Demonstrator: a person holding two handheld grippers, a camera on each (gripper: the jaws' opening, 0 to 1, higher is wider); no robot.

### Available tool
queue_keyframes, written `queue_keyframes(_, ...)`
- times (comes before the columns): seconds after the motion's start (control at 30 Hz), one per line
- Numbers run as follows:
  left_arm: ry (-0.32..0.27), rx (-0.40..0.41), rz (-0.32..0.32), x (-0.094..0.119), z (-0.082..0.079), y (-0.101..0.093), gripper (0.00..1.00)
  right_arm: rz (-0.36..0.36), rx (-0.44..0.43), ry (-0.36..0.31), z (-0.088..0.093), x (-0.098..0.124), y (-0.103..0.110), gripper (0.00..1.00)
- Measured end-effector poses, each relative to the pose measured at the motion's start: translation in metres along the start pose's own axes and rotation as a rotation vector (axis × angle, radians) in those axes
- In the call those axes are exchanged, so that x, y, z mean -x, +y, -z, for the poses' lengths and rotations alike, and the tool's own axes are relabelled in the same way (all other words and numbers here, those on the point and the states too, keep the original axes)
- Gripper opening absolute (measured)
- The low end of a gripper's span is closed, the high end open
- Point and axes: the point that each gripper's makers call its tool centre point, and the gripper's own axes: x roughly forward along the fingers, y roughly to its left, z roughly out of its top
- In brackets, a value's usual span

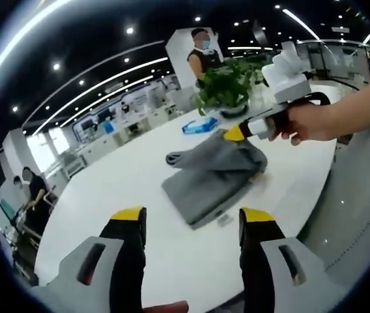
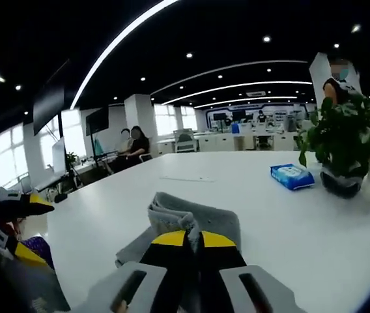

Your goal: Open the folded towel by lifting each exposed corner and separating the folded layers until the towel lies flat within the target outline without major curled edges

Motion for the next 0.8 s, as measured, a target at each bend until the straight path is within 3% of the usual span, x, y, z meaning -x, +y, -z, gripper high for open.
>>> queue_keyframes(0.23, 0.01, -0.002, -0.017, 0.001, 0.002, 0.004, 0.54, 0.075, -0.034, 0.01, 0.01, 0.01, -0.02, 0.03)
queue_keyframes(0.43, 0.011, 0.005, -0.032, 0.003, 0.003, 0.007, 0.54, 0.12, -0.061, -0.009, 0.005, 0.016, -0.033, 0.03)
queue_keyframes(0.6, 0.02, -0.004, -0.034, 0.002, 0.004, 0.007, 0.53, 0.214, -0.042, 0.004, 0.008, 0.023, -0.048, 0.03)
queue_keyframes(0.8, 0.021, 0.003, -0.04, 0.003, 0.005, 0.009, 0.53, 0.247, -0.078, 0.002, 0.009, 0.027, -0.057, 0.03)
